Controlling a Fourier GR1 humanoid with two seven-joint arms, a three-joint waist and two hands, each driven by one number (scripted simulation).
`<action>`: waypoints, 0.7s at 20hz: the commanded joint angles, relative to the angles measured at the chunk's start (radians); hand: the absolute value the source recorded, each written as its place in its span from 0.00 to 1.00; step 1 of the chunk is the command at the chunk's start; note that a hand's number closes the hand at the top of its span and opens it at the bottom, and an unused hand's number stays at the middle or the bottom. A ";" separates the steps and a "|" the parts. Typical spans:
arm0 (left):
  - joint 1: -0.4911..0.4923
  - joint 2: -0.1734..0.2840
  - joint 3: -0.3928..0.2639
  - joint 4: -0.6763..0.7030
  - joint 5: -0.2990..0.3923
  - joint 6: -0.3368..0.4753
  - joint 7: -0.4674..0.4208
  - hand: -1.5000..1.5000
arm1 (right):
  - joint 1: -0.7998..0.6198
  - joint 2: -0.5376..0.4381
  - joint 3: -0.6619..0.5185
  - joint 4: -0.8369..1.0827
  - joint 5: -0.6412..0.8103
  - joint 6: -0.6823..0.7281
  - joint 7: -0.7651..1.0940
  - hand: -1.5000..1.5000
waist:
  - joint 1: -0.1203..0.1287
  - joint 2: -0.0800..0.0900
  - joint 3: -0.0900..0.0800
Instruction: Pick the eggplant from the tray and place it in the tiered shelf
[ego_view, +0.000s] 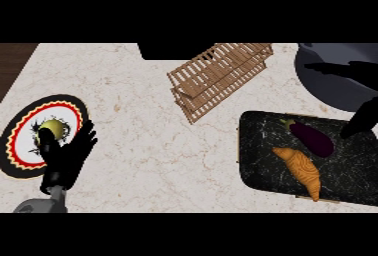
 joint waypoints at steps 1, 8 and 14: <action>0.026 -0.005 0.003 -0.020 -0.018 -0.005 -0.002 0.50 | -0.035 0.064 0.006 -0.025 0.063 0.006 0.126 0.00 | 0.005 0.001 0.000; -0.006 -0.010 0.034 -0.049 -0.027 -0.006 0.053 0.50 | 0.130 0.074 0.005 -0.211 0.150 0.024 0.161 0.00 | -0.005 0.000 0.000; 0.028 -0.019 0.055 -0.028 -0.037 -0.044 0.021 0.50 | 0.169 0.085 -0.023 -0.148 0.284 -0.020 0.130 0.00 | -0.001 0.002 0.000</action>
